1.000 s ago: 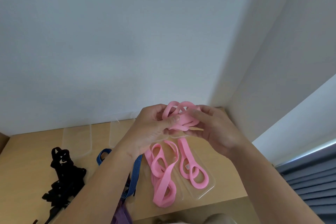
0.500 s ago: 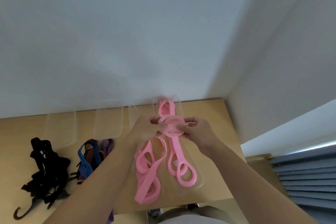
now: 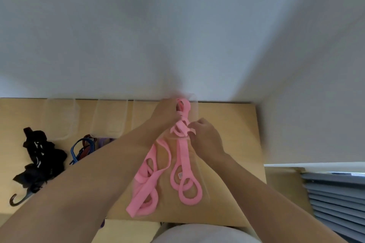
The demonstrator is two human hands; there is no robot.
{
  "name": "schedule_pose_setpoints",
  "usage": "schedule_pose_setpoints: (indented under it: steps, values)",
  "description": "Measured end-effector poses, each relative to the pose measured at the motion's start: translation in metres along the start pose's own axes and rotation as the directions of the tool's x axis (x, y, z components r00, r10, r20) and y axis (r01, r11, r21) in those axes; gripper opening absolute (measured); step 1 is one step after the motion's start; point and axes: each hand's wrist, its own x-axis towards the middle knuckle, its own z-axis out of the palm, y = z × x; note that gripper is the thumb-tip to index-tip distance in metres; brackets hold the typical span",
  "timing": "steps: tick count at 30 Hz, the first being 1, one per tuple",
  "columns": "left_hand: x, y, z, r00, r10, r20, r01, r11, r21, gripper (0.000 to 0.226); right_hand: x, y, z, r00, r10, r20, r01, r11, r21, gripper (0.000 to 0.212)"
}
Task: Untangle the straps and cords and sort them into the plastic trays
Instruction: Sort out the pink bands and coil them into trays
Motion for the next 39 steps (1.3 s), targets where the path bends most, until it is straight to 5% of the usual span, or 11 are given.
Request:
schedule_pose_setpoints:
  steps: [5, 9, 17, 20, 24, 28, 34, 39]
  values:
    - [0.014, -0.005, 0.009, 0.994, 0.108, 0.012, -0.108, 0.979, 0.172, 0.009, 0.012, 0.001, 0.011, 0.943, -0.306, 0.133, 0.334, 0.886, -0.323, 0.02]
    - [0.016, -0.016, 0.03, 0.986, 0.161, -0.028, -0.138, 0.911, 0.39, 0.024, 0.022, -0.013, 0.006, 0.896, -0.27, 0.354, 0.412, 0.804, -0.429, 0.024]
    - [0.017, -0.001, 0.023, 0.986, 0.16, 0.045, -0.144, 0.685, 0.715, 0.017, 0.043, -0.03, 0.004, 0.825, -0.195, 0.53, 0.481, 0.735, -0.478, 0.027]
    - [0.015, -0.001, 0.021, 0.983, 0.173, 0.062, -0.165, 0.684, 0.71, 0.011, 0.043, -0.032, -0.002, 0.816, -0.145, 0.559, 0.443, 0.778, -0.445, 0.026]
    - [0.006, -0.004, 0.017, 0.969, 0.237, 0.066, -0.222, 0.73, 0.647, 0.005, 0.03, -0.03, -0.011, 0.872, -0.145, 0.468, 0.367, 0.826, -0.427, 0.024]
    - [-0.021, -0.006, 0.001, 0.941, 0.338, 0.002, -0.287, 0.797, 0.531, 0.002, 0.017, -0.03, -0.013, 0.964, -0.13, 0.23, 0.237, 0.814, -0.531, 0.027]
    - [-0.06, -0.016, -0.006, 0.945, 0.31, -0.102, -0.214, 0.824, 0.525, 0.036, 0.0, -0.038, -0.02, 0.995, 0.037, 0.093, 0.02, 0.837, -0.547, 0.04]
    - [-0.08, -0.026, 0.007, 0.972, 0.232, 0.038, -0.227, 0.883, 0.411, 0.061, -0.033, -0.042, -0.023, 0.98, 0.157, 0.122, -0.064, 0.829, -0.556, 0.051]
